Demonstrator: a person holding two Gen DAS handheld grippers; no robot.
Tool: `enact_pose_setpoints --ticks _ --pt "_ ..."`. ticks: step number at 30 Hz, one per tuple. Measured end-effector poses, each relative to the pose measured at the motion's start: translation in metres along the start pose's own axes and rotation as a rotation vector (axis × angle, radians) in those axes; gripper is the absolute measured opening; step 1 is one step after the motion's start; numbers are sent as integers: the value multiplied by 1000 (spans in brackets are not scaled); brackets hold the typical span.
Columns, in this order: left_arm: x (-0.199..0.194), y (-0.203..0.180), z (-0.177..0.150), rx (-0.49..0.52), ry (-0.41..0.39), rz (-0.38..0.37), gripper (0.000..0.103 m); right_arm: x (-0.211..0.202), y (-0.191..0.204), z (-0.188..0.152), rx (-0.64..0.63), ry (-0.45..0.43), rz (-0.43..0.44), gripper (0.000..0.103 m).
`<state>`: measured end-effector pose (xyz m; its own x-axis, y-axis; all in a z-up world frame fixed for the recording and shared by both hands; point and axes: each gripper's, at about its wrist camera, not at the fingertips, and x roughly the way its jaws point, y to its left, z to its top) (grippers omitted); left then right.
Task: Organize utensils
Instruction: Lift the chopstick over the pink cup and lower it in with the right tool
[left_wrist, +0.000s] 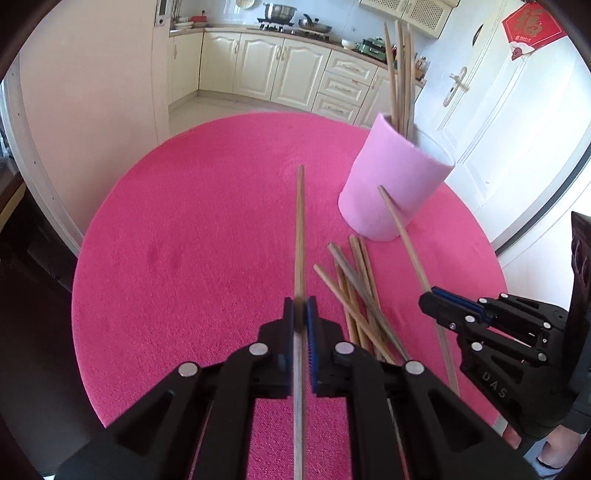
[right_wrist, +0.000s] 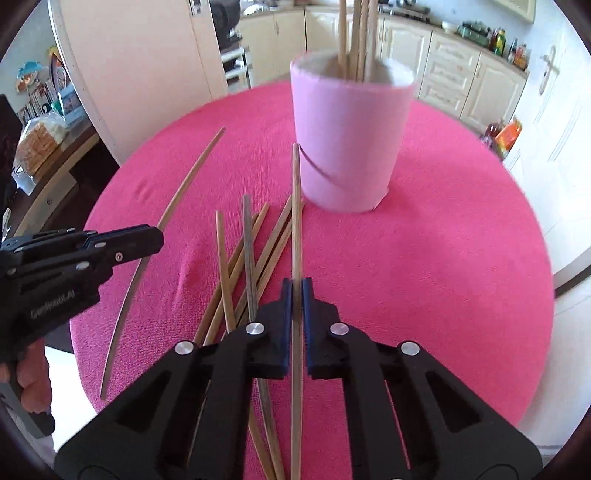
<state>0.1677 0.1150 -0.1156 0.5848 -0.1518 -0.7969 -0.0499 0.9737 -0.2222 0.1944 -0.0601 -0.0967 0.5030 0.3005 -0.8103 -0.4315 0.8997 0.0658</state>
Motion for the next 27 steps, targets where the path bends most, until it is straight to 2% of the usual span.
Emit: enact_pose_setpoints --ticks 9,15,21,27 --pt "-39 -24 15 55 -231 -14 7 -60 -14 5 26 -252 36 6" --pt "-45 -37 24 52 -332 -67 7 -82 -23 12 45 -397 51 6" --pt "-60 -47 28 61 -453 -139 7 -104 -37 19 70 -493 99 6" --pt "-71 -64 45 87 -590 -173 7 -122 -51 36 98 -586 142 6"
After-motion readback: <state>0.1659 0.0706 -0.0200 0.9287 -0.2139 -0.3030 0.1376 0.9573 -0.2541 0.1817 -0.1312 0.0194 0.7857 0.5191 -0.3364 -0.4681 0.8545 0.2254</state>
